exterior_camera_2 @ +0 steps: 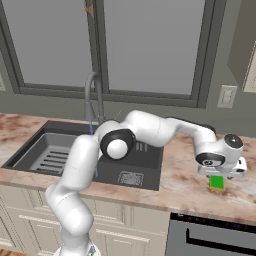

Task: Soak the sponge with water for a few seconds and then drop it inside the sink.

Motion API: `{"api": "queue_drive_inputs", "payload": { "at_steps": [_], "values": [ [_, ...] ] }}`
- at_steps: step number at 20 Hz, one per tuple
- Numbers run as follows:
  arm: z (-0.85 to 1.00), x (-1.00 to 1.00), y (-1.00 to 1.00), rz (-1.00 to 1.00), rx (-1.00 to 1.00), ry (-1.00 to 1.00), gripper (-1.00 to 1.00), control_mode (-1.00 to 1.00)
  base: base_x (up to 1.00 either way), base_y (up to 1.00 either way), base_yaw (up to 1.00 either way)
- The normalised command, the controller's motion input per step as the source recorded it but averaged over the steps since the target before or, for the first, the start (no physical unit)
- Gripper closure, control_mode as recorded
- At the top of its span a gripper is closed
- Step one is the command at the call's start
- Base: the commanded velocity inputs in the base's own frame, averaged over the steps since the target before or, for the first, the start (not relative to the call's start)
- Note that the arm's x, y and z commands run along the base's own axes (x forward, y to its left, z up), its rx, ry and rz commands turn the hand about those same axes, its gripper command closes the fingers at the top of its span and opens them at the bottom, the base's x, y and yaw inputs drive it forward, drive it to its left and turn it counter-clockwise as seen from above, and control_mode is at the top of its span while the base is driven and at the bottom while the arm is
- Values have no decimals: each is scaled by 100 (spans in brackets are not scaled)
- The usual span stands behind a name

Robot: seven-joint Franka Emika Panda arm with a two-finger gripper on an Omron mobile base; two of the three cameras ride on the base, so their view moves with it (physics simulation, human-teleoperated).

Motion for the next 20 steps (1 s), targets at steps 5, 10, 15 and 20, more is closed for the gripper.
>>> {"api": "queue_drive_inputs", "payload": {
  "at_steps": [5, 10, 15, 20],
  "values": [
    [-2, 0, 17, 0, 0, 1, -100, -100, 0, 0, 0],
    [-10, 4, 2, 0, 0, 0, -100, -100, 0, 0, 0],
    [-11, 13, 0, 0, -2, 0, -100, -100, 0, 0, 0],
    [-11, 10, 0, 0, 0, 0, -100, -100, 0, 0, 0]
  ]
}}
